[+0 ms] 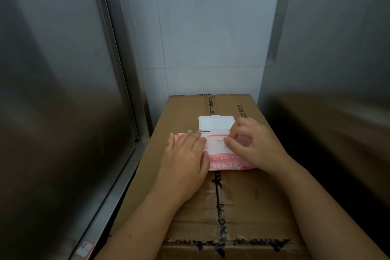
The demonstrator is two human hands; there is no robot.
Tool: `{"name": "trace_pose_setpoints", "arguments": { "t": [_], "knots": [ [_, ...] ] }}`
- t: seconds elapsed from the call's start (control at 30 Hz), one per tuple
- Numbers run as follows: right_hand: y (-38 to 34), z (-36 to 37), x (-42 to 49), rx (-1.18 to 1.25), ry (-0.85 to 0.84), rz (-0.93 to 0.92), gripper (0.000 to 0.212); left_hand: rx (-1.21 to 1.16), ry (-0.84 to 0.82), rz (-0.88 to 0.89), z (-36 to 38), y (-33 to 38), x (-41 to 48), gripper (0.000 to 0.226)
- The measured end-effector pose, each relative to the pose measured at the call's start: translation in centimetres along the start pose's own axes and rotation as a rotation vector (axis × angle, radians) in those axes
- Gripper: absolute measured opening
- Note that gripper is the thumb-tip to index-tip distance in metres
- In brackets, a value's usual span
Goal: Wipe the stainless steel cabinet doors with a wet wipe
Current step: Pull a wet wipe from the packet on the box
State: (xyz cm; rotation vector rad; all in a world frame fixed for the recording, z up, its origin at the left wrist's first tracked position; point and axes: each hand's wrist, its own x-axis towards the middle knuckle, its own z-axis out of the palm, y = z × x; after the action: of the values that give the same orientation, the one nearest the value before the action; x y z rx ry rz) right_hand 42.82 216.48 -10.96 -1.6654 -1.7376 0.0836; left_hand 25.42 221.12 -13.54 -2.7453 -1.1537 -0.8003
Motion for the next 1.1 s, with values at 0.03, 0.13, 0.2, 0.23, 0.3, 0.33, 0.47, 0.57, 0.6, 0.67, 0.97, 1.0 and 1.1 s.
{"name": "trace_pose_setpoints", "arguments": {
  "t": [0.03,0.13,0.2,0.23,0.3,0.33,0.47,0.57,0.6,0.67,0.97,1.0,1.1],
  "knots": [
    [0.0,0.1,0.1,-0.048,0.014,0.001,0.014,0.0,-0.003,-0.001,0.0,0.0,0.0,0.043],
    [-0.1,0.3,0.3,-0.135,-0.031,0.012,0.013,0.008,-0.009,-0.002,0.0,0.0,0.0,0.043],
    [-0.1,0.2,0.4,-0.137,-0.056,0.018,0.011,0.007,-0.012,-0.004,0.0,0.0,0.0,0.043],
    [-0.1,0.1,0.5,-0.143,-0.065,0.018,0.01,0.005,-0.014,-0.005,0.0,0.1,0.0,0.043],
    [-0.1,0.0,0.5,-0.222,-0.069,-0.006,0.013,0.004,-0.018,-0.006,0.0,0.1,0.1,0.043],
    [-0.1,0.0,0.5,-0.284,-0.061,-0.034,0.016,0.005,-0.02,-0.004,0.0,0.1,0.1,0.043],
    [-0.4,0.0,0.6,-0.407,-0.091,-0.165,0.021,0.001,-0.021,-0.005,0.0,0.1,0.1,0.042],
    [-0.6,0.1,0.8,-0.347,-0.171,-0.156,0.021,-0.005,-0.02,-0.003,0.0,0.1,0.0,0.042],
    [-0.6,0.1,0.9,-0.303,-0.185,-0.122,0.021,-0.007,-0.021,-0.003,0.0,0.1,0.0,0.042],
    [-0.7,0.0,1.0,-0.228,-0.191,-0.061,0.021,-0.014,-0.019,-0.003,0.0,0.0,0.1,0.041],
    [-1.2,-0.4,2.2,-0.337,-0.242,0.002,0.02,-0.031,-0.019,-0.003,0.0,0.1,0.1,0.041],
    [-1.4,-0.4,2.3,-0.347,-0.251,0.013,0.02,-0.031,-0.022,-0.003,0.1,0.1,0.1,0.041],
    [-1.7,-0.3,2.2,-0.361,-0.268,0.016,0.019,-0.029,-0.024,-0.002,0.1,0.0,0.1,0.041]
  ]
}}
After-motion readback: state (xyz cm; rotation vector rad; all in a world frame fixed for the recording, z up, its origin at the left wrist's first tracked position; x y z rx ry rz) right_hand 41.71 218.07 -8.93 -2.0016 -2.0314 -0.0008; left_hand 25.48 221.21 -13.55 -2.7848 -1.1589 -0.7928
